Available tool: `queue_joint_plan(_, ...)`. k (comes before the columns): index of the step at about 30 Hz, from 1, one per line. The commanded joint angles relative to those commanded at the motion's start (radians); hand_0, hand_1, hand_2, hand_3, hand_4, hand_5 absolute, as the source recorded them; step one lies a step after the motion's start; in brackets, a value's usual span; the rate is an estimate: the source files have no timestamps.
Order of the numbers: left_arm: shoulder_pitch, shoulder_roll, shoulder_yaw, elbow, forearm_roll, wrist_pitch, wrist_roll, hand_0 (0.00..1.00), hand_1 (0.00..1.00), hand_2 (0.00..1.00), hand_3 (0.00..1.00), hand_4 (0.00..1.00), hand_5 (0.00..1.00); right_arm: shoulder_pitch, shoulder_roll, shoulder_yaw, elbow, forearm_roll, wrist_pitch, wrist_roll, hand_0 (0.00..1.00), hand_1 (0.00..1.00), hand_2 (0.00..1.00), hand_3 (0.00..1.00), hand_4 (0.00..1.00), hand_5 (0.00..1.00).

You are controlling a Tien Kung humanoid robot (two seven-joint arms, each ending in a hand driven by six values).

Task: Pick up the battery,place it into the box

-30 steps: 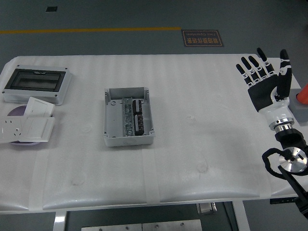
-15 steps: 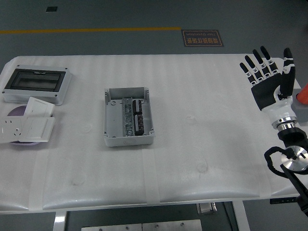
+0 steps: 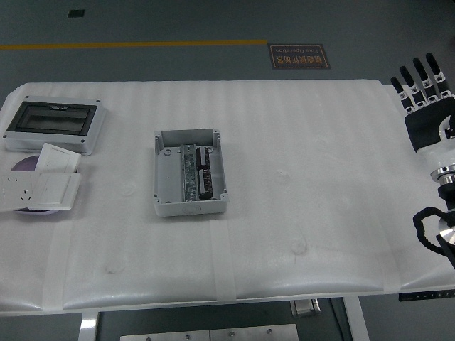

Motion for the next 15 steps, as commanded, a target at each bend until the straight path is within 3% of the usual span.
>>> queue_joint_plan(15,0.016,0.003,-0.007,-0.001,0.006,-0.002,-0.001,0.696,0.706,0.619,0.732,0.697,0.368,-0.033,0.005,0.175,0.024,-0.027,-0.007,-0.009,0.841,0.821,0.865,0.812,0.905,0.868)
